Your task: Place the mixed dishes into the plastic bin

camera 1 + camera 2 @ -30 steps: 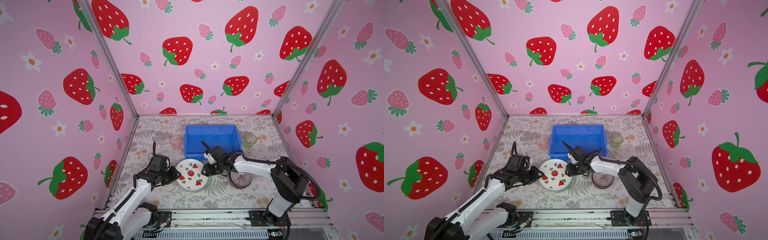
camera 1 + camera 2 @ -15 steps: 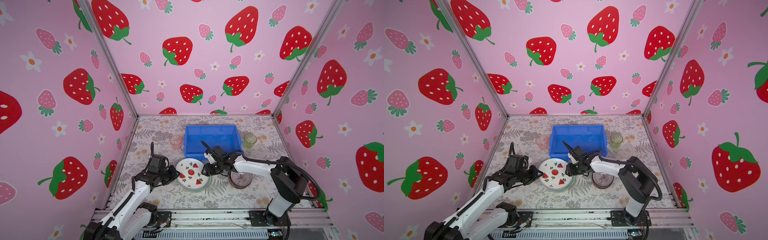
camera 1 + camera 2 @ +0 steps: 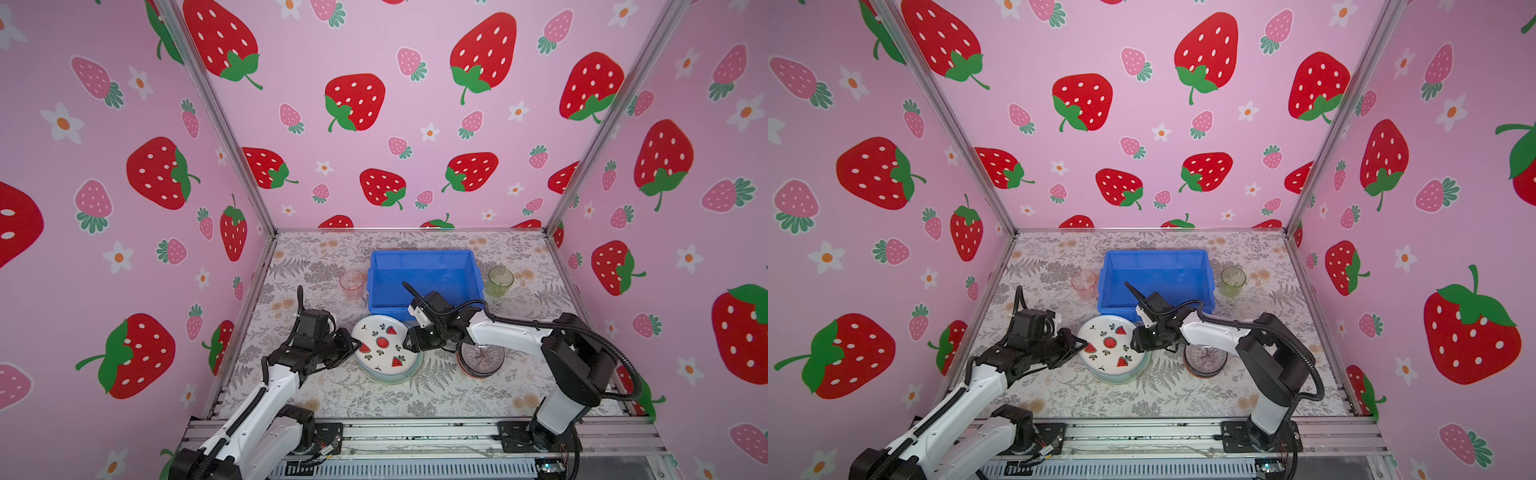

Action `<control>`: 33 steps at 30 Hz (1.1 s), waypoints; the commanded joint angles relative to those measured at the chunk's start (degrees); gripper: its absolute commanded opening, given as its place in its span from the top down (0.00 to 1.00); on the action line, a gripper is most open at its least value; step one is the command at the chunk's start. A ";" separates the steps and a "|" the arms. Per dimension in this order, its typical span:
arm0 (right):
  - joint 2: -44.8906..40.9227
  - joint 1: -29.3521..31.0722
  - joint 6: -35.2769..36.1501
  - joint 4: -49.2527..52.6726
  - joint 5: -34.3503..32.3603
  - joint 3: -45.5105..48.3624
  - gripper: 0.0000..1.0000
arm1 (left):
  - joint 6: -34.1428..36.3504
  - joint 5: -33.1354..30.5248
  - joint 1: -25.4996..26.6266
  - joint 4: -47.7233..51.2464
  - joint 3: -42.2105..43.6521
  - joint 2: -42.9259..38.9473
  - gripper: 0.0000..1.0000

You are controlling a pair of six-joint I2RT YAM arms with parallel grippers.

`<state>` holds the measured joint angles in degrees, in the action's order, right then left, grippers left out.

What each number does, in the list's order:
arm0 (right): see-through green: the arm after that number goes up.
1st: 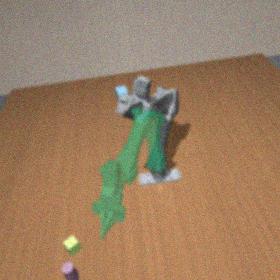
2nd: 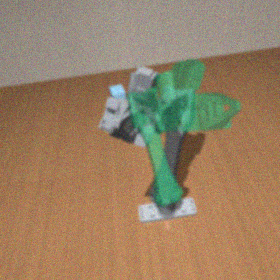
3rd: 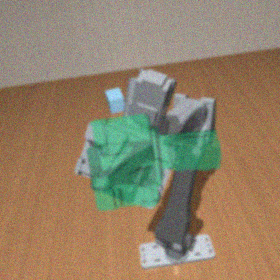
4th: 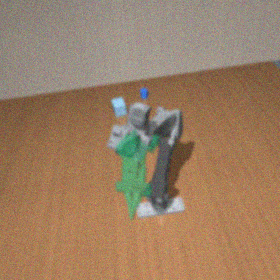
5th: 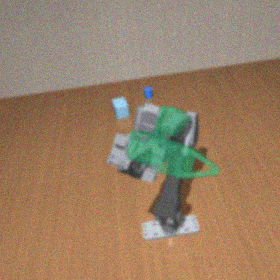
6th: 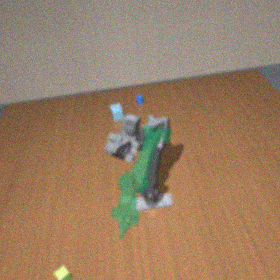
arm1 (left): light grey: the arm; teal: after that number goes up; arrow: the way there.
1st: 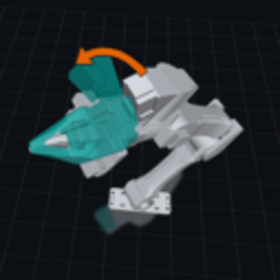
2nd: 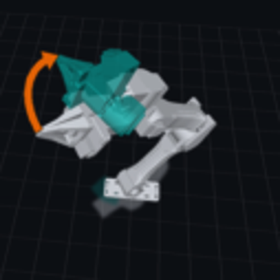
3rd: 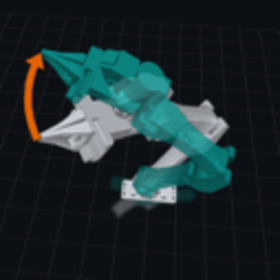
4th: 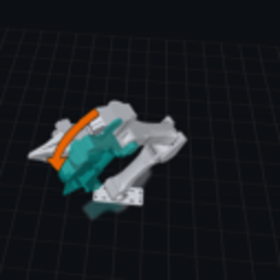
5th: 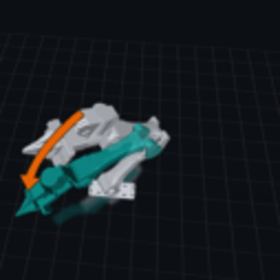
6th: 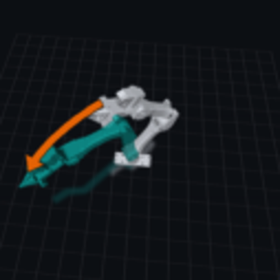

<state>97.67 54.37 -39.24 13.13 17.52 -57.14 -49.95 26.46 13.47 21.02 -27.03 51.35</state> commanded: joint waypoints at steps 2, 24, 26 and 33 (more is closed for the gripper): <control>-0.53 1.25 -0.35 -2.04 2.65 -0.34 0.48 | -1.04 5.49 0.16 -2.32 -0.40 -0.90 0.98; -9.75 -1.24 -1.24 4.85 -1.06 -3.22 0.12 | 2.76 13.90 -5.20 3.65 -3.10 -7.50 1.00; -11.89 -2.69 -1.98 5.42 -0.61 -2.70 0.10 | 2.66 15.67 -5.34 2.31 -3.35 -7.50 1.00; -19.52 -8.96 -2.08 5.33 6.75 0.24 0.11 | 5.87 20.71 -5.39 1.29 -6.39 -6.82 1.00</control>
<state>80.90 46.92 -40.71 17.23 20.56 -58.30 -45.54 39.09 8.27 27.20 -28.34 45.17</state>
